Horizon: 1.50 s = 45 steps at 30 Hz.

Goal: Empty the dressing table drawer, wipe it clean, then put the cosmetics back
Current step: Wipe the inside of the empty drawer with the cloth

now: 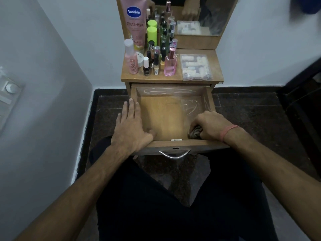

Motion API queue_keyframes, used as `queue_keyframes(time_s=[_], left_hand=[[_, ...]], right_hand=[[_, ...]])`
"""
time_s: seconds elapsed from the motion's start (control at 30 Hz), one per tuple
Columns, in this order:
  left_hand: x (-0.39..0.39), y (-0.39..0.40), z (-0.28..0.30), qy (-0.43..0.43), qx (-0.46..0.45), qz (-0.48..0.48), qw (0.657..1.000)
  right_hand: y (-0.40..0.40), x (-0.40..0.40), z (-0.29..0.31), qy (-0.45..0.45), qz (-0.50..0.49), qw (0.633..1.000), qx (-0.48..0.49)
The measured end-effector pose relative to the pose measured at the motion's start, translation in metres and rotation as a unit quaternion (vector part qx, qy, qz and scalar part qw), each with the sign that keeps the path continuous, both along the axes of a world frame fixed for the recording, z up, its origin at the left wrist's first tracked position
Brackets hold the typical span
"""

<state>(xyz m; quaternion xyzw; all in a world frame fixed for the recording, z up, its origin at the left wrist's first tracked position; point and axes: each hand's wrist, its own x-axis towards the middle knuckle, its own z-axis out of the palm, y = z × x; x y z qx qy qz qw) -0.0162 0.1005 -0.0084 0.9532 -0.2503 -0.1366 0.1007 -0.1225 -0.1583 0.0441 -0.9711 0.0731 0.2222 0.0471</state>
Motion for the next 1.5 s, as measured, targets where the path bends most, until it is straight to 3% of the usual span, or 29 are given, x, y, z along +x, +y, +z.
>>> queue_keyframes(time_s=[0.1,0.27,0.43,0.7,0.87,1.03,1.33,1.5], left_hand=[[0.005,-0.012,0.008,-0.025,0.019,-0.063,0.998],[0.016,-0.057,0.013,0.031,0.060,-0.158,0.985],[0.016,-0.077,0.002,0.123,0.108,-0.119,0.979],[0.018,-0.067,-0.013,0.119,0.055,-0.103,0.986],[0.019,-0.066,-0.017,0.127,0.049,-0.102,0.985],[0.020,-0.066,-0.022,0.120,0.054,-0.112,0.985],[0.021,-0.068,-0.024,0.130,0.048,-0.108,0.984],[0.020,-0.068,-0.025,0.130,0.049,-0.108,0.984]], right_hand=[[0.004,-0.005,0.000,-0.037,-0.075,0.996,-0.001],[0.010,-0.011,-0.004,-0.062,-0.144,0.988,-0.007],[0.020,-0.006,-0.009,-0.078,-0.155,0.984,-0.046],[0.029,0.019,-0.011,-0.147,-0.194,0.968,-0.067],[0.039,0.013,-0.013,-0.110,-0.140,0.975,-0.130],[0.040,0.007,-0.015,-0.037,-0.140,0.982,-0.120],[0.025,0.024,-0.013,-0.091,-0.151,0.970,-0.165],[0.026,0.010,-0.023,-0.074,-0.097,0.979,-0.165]])
